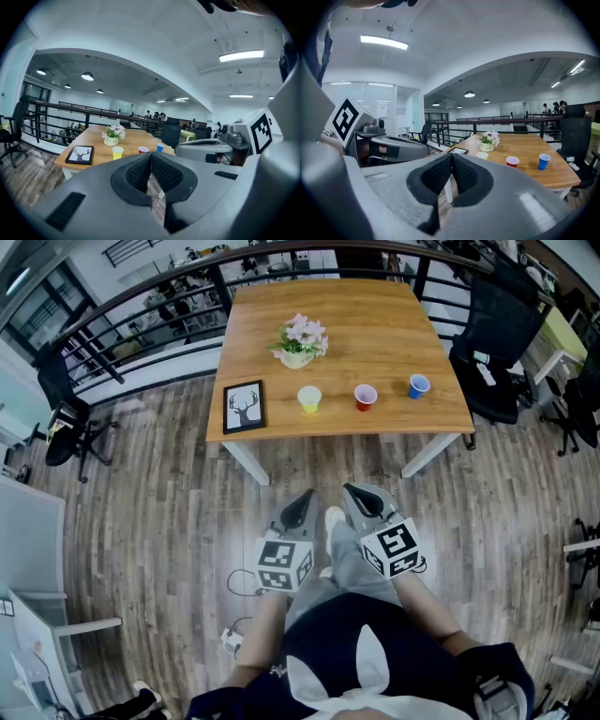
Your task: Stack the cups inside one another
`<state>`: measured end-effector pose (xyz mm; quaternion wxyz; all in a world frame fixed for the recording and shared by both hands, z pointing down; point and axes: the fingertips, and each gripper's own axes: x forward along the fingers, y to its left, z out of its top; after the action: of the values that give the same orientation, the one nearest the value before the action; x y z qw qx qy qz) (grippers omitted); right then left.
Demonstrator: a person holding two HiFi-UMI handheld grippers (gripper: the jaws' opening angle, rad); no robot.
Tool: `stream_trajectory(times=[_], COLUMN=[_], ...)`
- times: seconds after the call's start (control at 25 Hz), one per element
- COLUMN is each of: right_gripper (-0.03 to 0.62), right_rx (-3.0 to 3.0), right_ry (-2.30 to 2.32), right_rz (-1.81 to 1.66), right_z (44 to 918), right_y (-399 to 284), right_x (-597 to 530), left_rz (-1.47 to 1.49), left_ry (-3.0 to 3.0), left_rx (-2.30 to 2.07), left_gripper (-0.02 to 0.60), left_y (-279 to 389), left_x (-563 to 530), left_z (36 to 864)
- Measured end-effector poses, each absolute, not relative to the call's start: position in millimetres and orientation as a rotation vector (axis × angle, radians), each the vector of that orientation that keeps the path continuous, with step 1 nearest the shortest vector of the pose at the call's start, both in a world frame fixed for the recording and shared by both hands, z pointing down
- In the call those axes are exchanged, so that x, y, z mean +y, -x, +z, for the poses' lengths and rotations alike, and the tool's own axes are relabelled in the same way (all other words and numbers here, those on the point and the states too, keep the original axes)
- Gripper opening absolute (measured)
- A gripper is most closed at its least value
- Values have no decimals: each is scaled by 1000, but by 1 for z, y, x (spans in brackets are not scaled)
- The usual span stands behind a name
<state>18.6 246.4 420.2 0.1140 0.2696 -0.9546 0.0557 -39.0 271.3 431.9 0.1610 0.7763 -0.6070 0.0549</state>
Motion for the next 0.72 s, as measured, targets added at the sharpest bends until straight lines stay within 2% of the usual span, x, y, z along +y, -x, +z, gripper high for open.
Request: stream_trajectory(times=[0.56, 0.64, 0.72], right_gripper=[0, 44, 57], right_rx=[-2799, -2796, -2795], right_ry=[-768, -760, -753], right_rz=[176, 182, 189], right_z=[428, 430, 431], right_y=[16, 22, 29], right_x=[182, 169, 153], left_rz=[187, 189, 193], left_ry=[-2201, -2195, -2192], left_rx=[-1746, -1751, -1754], left_gripper=[18, 18, 18], left_y=[71, 77, 83], left_x=[209, 196, 183], left_z=[439, 440, 440])
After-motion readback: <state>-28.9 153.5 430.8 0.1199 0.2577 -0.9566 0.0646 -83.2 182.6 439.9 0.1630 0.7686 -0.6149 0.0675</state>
